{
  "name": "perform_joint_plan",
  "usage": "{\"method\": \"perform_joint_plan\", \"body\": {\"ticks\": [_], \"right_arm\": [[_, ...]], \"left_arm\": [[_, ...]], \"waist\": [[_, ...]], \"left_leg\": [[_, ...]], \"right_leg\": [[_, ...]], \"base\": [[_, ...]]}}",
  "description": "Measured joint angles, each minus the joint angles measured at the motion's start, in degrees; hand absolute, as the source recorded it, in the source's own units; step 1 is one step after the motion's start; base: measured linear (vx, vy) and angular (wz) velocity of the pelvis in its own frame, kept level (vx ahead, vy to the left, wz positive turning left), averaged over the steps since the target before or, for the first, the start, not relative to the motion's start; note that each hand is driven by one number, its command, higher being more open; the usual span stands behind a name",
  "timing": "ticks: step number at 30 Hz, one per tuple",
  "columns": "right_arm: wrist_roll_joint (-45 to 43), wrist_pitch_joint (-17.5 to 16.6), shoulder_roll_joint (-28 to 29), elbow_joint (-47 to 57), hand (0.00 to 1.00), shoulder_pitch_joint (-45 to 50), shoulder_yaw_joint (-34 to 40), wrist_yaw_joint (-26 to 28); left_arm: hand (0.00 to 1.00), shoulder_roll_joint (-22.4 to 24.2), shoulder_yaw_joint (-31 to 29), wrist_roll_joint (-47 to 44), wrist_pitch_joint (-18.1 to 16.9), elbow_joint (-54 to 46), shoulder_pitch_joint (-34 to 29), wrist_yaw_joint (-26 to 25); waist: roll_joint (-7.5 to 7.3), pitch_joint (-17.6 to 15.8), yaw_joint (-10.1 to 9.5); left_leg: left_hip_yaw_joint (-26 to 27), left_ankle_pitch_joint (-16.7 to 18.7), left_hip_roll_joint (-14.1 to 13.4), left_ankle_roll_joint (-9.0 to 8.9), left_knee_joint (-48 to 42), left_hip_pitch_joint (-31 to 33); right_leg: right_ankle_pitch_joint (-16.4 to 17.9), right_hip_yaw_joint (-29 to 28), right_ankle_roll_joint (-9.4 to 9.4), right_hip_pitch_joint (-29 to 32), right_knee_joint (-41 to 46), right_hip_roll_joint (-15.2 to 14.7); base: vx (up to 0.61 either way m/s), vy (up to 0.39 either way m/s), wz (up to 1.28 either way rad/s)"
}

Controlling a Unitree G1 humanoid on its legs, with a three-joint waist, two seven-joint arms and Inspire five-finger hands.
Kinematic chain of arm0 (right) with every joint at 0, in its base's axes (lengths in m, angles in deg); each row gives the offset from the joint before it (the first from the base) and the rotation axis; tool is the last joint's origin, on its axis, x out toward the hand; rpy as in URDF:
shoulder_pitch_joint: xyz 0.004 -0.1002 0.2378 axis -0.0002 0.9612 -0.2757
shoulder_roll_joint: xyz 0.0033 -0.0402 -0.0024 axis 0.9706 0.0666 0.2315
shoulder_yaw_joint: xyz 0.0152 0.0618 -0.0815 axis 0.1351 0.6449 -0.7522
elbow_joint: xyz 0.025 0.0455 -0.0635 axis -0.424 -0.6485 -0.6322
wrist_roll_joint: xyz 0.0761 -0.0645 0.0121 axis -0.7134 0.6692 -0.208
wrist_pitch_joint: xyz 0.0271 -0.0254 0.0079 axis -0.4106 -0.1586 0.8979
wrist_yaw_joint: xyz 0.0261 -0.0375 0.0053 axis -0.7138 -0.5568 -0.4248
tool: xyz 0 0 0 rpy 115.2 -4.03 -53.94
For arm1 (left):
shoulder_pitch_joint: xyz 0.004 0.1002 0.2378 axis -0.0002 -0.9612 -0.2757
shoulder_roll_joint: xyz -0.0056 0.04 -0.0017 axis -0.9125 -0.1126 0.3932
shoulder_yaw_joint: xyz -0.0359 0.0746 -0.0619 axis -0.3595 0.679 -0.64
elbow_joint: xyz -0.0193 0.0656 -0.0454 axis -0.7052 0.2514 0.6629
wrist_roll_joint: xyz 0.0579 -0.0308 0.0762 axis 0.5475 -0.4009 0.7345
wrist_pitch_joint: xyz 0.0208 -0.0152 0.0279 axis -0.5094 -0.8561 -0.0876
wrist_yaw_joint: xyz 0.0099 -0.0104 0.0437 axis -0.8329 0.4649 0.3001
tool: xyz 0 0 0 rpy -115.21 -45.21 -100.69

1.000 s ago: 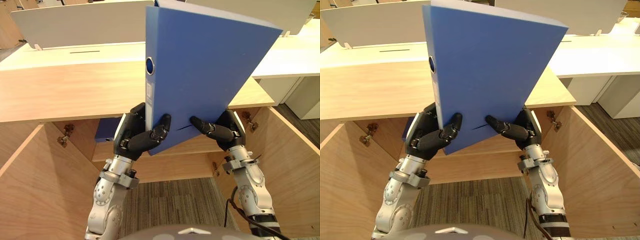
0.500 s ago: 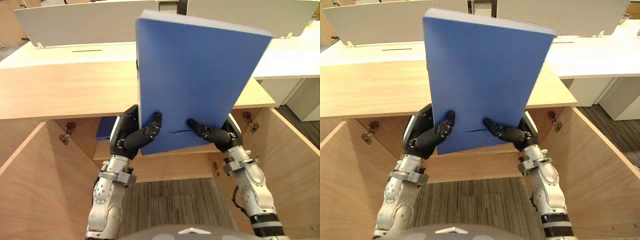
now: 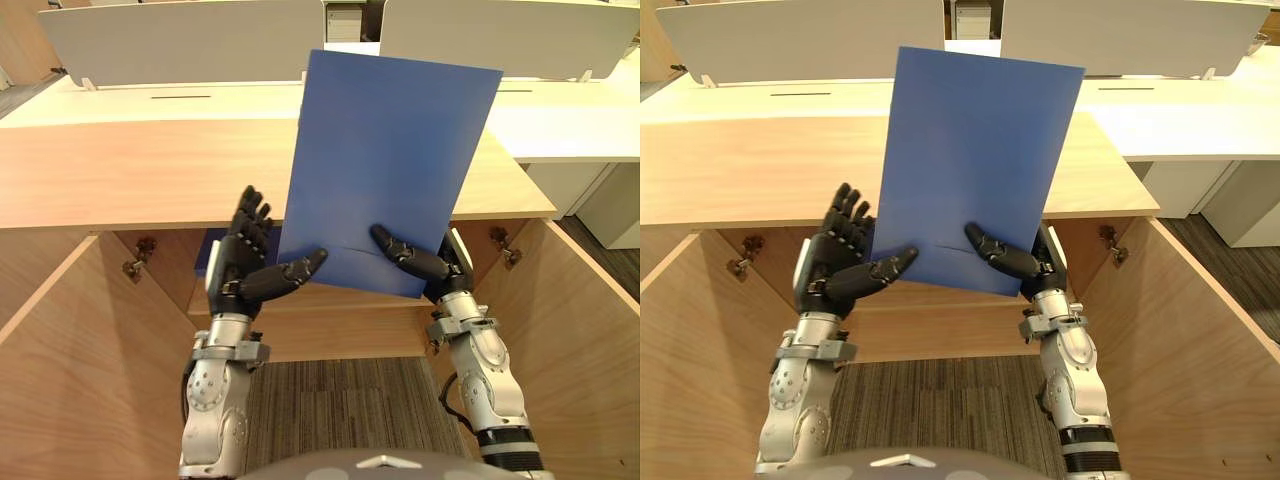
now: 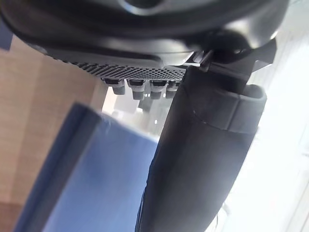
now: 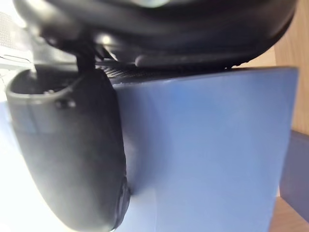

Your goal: Walk over to the cabinet, pick up the folder, carry it to the office cabinet, place the folder inside the office cabinet, then close the office cabinet door

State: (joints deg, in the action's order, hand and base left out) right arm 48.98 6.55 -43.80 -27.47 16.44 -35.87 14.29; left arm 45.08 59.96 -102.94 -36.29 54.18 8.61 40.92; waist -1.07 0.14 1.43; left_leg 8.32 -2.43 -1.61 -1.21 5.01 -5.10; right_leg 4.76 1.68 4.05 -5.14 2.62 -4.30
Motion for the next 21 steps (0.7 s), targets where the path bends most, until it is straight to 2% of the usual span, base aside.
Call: {"method": "perform_joint_plan", "body": {"ticks": [3,6,9,16,21], "right_arm": [[-0.01,-0.01,0.91,0.24,0.0,0.0,1.43,-0.92],[0.17,-0.02,1.86,1.3,0.0,0.02,3.12,-2.11],[5.04,-0.09,2.19,3.51,0.0,0.07,4.58,-3.76],[16.22,-0.37,2.46,5.87,0.0,0.74,4.58,-7.68],[20.88,-0.46,2.36,6.28,0.0,0.88,3.83,-9.38]], "left_arm": [[1.0,2.19,-5.51,0.51,-1.05,1.38,-0.68,-3.67],[1.0,2.51,-9.64,0.59,-1.22,3.23,-2.45,-7.0],[1.0,2.83,-12.8,1.21,-1.21,5.57,-4.08,-9.5],[1.0,3.21,-15.32,3.49,-1.12,11.87,-5.8,-11.55],[1.0,3.05,-15.49,8.07,-0.47,27.06,-5.33,-11.52]], "waist": [[-0.07,-0.04,0.01],[-0.1,-0.07,-0.02],[-0.12,-0.1,-0.4],[-0.16,-0.32,-0.88],[0.07,-0.68,-0.88]], "left_leg": [[-0.26,0.0,0.01,0.0,0.0,0.15],[-0.93,0.0,0.0,0.0,0.0,0.28],[-1.13,0.0,0.01,0.0,0.0,0.31],[-1.45,0.0,0.19,-0.01,0.01,0.36],[-1.69,-0.01,0.48,-0.01,0.01,0.35]], "right_leg": [[0.0,0.25,0.0,0.0,-0.03,-0.02],[0.01,1.03,-0.01,-0.19,-0.08,-0.02],[0.03,1.26,-0.02,-0.19,-0.12,-0.05],[0.15,1.68,-0.04,-0.39,-0.39,-0.24],[0.19,2.01,0.02,-0.69,-0.81,-0.49]], "base": [[-0.01,-0.007,0.04],[-0.02,-0.012,0.11],[-0.01,-0.006,0.04],[-0.01,-0.002,0.01],[-0.01,-0.001,0.02]]}}
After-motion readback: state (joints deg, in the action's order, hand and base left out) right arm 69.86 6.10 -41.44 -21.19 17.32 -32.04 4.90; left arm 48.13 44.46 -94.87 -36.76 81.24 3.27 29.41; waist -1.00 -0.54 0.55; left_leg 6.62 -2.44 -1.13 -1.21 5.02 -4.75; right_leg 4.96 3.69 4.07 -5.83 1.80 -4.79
